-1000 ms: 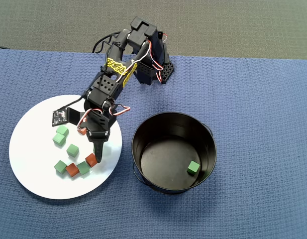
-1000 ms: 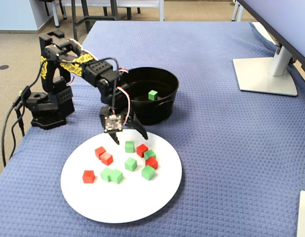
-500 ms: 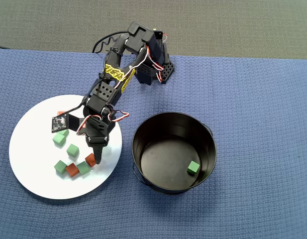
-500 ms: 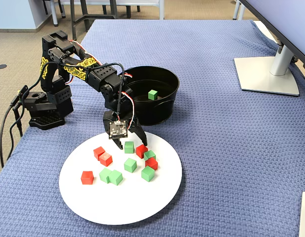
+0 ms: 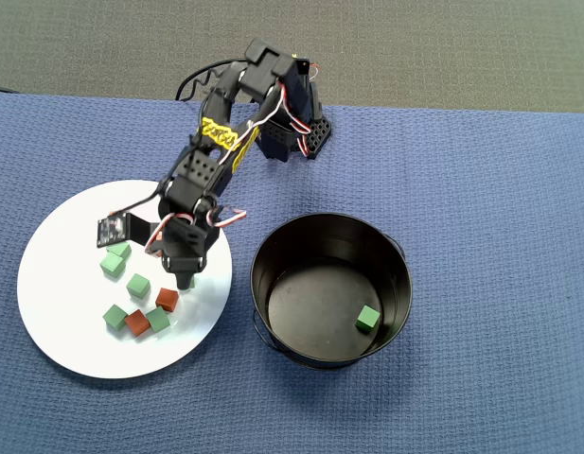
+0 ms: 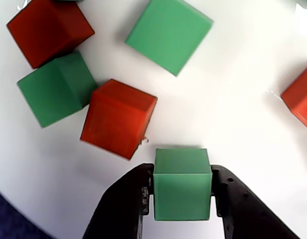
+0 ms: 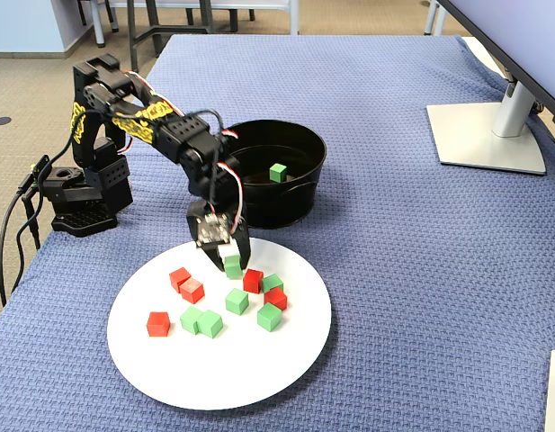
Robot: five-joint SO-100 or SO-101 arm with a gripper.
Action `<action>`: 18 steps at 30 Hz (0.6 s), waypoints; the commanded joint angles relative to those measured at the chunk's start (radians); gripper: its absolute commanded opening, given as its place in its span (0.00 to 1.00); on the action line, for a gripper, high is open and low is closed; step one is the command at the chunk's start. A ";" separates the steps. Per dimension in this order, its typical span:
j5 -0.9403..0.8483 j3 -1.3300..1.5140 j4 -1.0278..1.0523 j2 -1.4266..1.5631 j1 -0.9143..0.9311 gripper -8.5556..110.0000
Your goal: Pick up the green cubes from the white plate and place them in the black recipient
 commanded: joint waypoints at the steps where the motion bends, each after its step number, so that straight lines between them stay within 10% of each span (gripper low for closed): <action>1: 0.035 0.015 0.043 0.275 0.037 0.07; 8: 0.124 0.071 0.158 0.756 0.006 0.07; 18: 0.422 0.051 0.163 0.732 -0.540 0.07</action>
